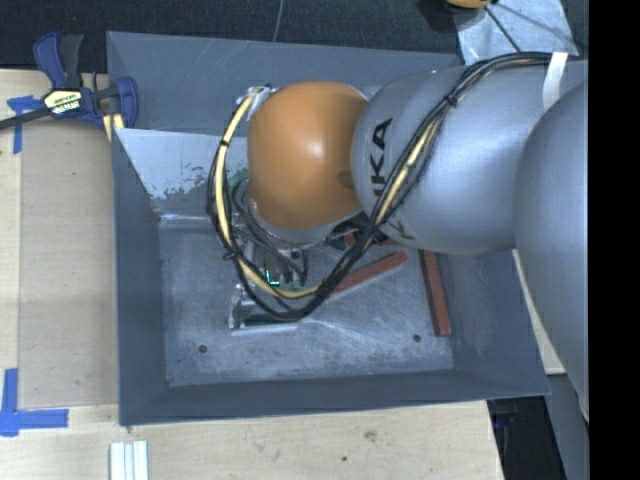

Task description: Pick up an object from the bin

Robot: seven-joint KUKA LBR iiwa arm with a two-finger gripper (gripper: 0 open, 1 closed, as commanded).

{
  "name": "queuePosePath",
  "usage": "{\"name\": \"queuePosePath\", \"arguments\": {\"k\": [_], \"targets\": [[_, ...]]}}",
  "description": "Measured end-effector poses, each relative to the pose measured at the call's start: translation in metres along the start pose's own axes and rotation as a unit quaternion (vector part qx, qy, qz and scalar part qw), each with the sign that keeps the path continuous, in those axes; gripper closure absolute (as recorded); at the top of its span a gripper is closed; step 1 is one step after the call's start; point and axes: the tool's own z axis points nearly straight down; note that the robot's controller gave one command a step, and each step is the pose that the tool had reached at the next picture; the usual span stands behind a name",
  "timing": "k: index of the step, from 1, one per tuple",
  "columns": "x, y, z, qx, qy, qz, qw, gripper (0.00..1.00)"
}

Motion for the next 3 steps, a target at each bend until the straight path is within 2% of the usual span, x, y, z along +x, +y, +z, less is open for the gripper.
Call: {"name": "queuePosePath", "arguments": {"k": [1, 2, 3], "targets": [[-0.002, -0.001, -0.004, -0.001, -0.004, 0.001, 1.0, 0.0], [0.009, -0.035, 0.041, -0.002, -0.0071, 0.012, 0.9999, 0.0], [-0.024, -0.09, 0.104, -0.001, -0.0043, 0.082, 0.9966, 1.0]]}}
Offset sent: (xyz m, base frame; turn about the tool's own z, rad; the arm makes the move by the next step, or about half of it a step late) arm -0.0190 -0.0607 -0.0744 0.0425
